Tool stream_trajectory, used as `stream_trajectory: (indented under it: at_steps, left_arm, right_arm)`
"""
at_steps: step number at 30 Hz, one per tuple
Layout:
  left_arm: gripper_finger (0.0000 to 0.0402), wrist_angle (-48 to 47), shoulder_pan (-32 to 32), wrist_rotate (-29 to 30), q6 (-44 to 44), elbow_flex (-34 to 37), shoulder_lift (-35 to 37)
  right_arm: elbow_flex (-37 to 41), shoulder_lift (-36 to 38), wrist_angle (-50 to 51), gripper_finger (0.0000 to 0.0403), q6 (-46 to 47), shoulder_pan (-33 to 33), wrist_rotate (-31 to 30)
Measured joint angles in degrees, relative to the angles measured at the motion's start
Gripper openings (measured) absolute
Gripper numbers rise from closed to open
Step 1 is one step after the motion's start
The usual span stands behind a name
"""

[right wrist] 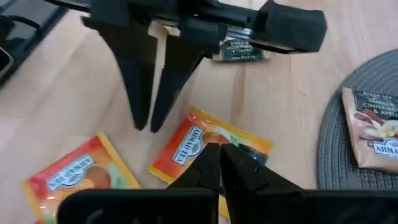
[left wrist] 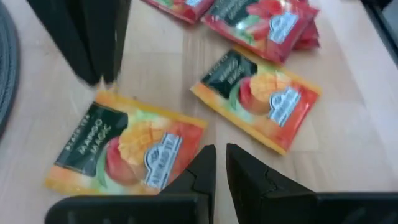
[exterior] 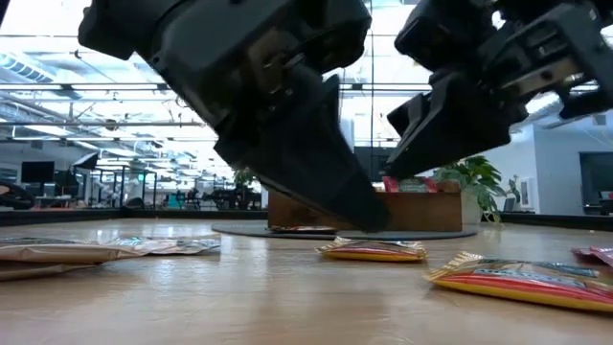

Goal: Pick & Place Tea
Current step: Put the left orange tea packet into the middle section of the wooden organizer

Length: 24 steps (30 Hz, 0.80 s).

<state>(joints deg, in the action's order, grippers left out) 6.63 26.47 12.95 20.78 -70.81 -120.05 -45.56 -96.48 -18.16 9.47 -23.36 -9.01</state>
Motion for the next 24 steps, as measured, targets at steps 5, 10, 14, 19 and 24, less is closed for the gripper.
stream_trajectory:
  at_steps: [5,10,14,19,24]
  left_arm:
    - [0.0042,-5.4,0.7,0.1,0.4,0.0,0.0]
    - [0.0042,-6.1,0.6,2.1,0.4,0.0,0.0]
    - [0.0042,-5.8,0.9,2.1,-0.8,0.0,0.0]
    - [0.0042,-5.3,1.8,2.2,-4.2,0.0,2.1]
    - [0.0042,-5.4,2.3,5.9,-6.2,-0.1,4.3]
  right_arm:
    - [0.0,0.2,2.7,0.0035,3.1,0.0,1.8]
    - [0.0,0.3,6.1,0.0071,7.1,1.0,1.6]
    - [0.0,0.3,6.4,0.0094,8.4,1.5,1.6]
    - [0.0,0.3,8.6,0.0113,10.7,2.7,1.6]
    - [0.0,0.2,13.0,0.0122,15.0,4.1,1.8]
